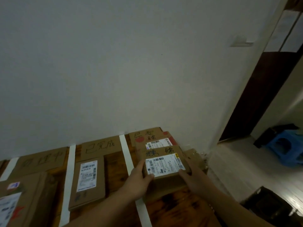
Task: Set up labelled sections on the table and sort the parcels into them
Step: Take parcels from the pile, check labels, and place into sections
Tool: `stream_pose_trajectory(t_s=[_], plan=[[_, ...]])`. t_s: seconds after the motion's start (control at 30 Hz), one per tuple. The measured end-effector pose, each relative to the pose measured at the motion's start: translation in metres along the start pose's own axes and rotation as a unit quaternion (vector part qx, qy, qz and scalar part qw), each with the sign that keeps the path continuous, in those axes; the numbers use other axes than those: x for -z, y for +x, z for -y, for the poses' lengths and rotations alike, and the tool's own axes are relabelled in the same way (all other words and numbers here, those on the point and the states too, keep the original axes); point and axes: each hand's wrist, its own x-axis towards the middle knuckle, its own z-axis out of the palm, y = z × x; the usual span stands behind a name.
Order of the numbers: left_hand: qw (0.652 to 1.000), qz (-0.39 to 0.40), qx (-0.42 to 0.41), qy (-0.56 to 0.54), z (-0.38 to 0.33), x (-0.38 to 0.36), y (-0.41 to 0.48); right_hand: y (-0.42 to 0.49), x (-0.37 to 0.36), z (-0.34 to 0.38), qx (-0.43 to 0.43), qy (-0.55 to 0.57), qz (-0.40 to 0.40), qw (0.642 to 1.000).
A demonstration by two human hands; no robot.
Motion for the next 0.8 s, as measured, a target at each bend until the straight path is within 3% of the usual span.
stream_pose_trajectory(t_s=[0.3, 0.4, 0.57, 0.8], plan=[[0.996, -0.064, 0.049, 0.026, -0.013, -0.032, 0.015, 0.047, 0.025, -0.039, 0.061, -0.068, 0.095, 0.991], [0.988, -0.083, 0.074, 0.104, -0.015, -0.04, 0.013, 0.054, 0.026, -0.048, 0.119, -0.106, 0.121, 0.98], [0.963, -0.094, 0.109, 0.226, -0.012, -0.052, 0.013, 0.061, 0.03, -0.052, 0.185, -0.127, 0.112, 0.968], [0.959, -0.127, 0.115, 0.225, -0.013, -0.065, 0.013, 0.068, 0.036, -0.06, 0.205, -0.144, 0.106, 0.962]])
